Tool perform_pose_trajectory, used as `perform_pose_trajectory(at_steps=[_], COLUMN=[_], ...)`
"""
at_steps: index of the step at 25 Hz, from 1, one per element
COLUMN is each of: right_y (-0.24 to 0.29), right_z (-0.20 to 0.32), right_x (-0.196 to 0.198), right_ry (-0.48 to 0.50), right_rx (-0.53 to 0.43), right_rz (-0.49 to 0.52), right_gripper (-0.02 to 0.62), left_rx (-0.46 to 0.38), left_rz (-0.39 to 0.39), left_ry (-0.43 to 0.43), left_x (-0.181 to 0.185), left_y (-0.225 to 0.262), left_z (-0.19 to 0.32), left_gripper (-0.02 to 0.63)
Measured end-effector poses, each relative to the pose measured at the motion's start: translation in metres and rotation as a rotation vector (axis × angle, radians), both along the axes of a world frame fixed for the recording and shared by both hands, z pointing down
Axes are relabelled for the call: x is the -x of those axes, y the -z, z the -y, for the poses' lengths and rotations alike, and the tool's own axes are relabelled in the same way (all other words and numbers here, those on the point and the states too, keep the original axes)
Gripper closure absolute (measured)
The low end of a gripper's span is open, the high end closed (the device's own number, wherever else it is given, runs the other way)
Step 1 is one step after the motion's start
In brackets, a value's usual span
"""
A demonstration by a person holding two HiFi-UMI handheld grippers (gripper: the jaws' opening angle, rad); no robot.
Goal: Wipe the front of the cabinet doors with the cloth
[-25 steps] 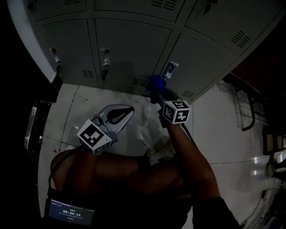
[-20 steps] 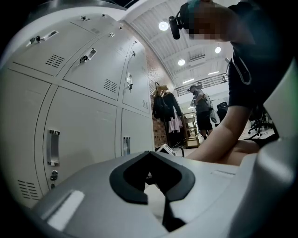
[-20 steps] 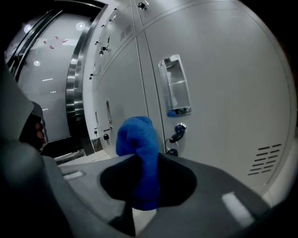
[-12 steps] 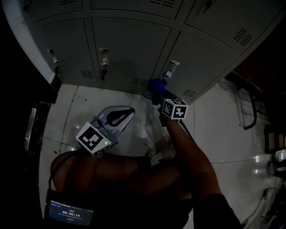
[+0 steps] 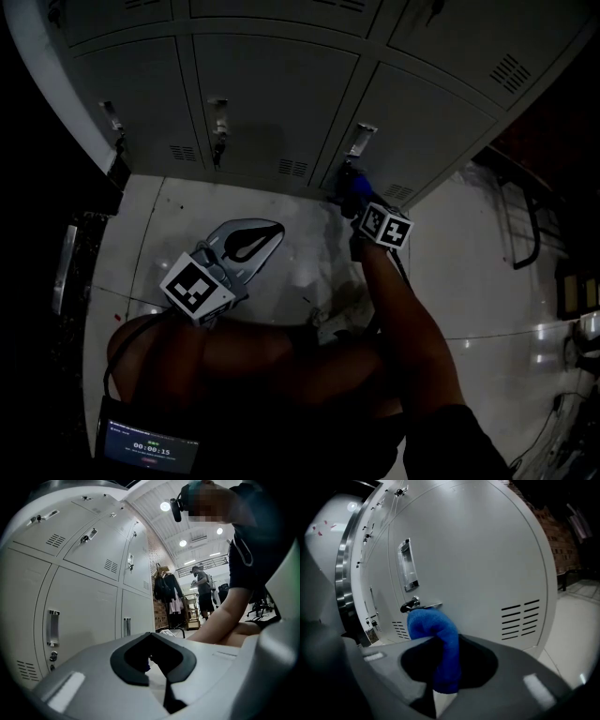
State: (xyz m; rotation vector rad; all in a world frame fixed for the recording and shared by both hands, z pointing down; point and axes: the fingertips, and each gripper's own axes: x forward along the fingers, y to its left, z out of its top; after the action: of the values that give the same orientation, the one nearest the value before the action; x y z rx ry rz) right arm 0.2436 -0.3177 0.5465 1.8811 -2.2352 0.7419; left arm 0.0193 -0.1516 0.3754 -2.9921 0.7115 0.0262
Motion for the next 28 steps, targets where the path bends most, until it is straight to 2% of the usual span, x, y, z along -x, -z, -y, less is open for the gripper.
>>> perform_pose_trajectory(at_steps=[3,7,12,17,21,28], right_y=[0.0,-0.001,0.002,0.007,0.011,0.011], right_z=[-0.001,-0.005,-0.013,-0.02,-0.021,-0.022], right_x=[-0.013,-0.036,-0.065,-0.108,-0.131,-0.14], right_ry=[-0.015,-0.07,-0.116,-0.171,-0.16,-0.177], right_rx=[0.001,0.007,0.029,0.023,0.013,0.022], right_rz=[-0.028,-0.033,-0.085,-0.17,-0.283,-0.275], right_gripper=[0.514,0.514,0.514,0.514,0.514,0.514], left_rx=[0.009,-0.027,-0.007,-0.022,-0.022,-0.018], left_rz=[-0.006,-0.009,-0.001,0.004,0.001,0.002], left_ry=[-0.002,0.001,0.005,-0.002,0.001,-0.003], left_x=[0.0,0.0,0.001,-0.001,0.0,0.001], left_y=[0.004,0.004,0.002,0.003,0.001,0.002], left_z=[-0.001,0.001,0.0,-0.002,-0.001,0.0], left_gripper=[0.6,0.6,0.6,0.6,0.6,0.6])
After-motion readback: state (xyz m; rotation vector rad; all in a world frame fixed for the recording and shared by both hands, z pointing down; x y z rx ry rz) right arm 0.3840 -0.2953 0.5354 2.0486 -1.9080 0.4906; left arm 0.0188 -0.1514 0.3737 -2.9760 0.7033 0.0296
